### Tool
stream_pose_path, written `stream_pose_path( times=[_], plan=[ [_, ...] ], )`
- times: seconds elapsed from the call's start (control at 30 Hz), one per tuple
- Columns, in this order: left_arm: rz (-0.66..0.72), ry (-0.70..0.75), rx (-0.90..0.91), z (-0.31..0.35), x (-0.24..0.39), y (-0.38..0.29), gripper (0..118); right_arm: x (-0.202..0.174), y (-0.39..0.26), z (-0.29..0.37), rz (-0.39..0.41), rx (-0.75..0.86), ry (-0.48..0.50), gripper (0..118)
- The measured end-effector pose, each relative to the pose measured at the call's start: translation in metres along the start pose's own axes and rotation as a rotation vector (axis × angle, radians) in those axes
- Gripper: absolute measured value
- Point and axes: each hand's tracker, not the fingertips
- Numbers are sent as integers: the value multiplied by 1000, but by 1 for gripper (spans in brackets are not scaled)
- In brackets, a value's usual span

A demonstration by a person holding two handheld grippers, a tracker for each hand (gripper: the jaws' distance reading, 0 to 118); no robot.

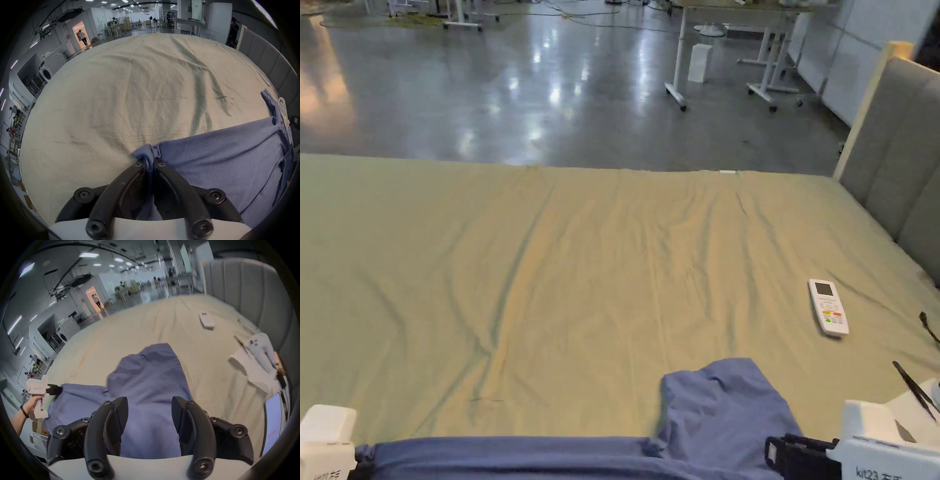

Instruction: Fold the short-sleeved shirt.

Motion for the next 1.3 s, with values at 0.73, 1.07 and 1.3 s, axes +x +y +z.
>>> stream_pose_path(
  times=[0.73, 1.07, 1.3],
  plan=[
    [153, -147, 383, 178, -55, -101, 7, -1, -63, 137, 100, 237, -141, 0],
    [235, -199, 229, 167, -50, -225, 7, 9, -185, 166, 39, 145, -164, 0],
    [204, -188, 213, 137, -46, -241, 17, 13, -202, 121, 40, 99, -185, 2]
  ],
)
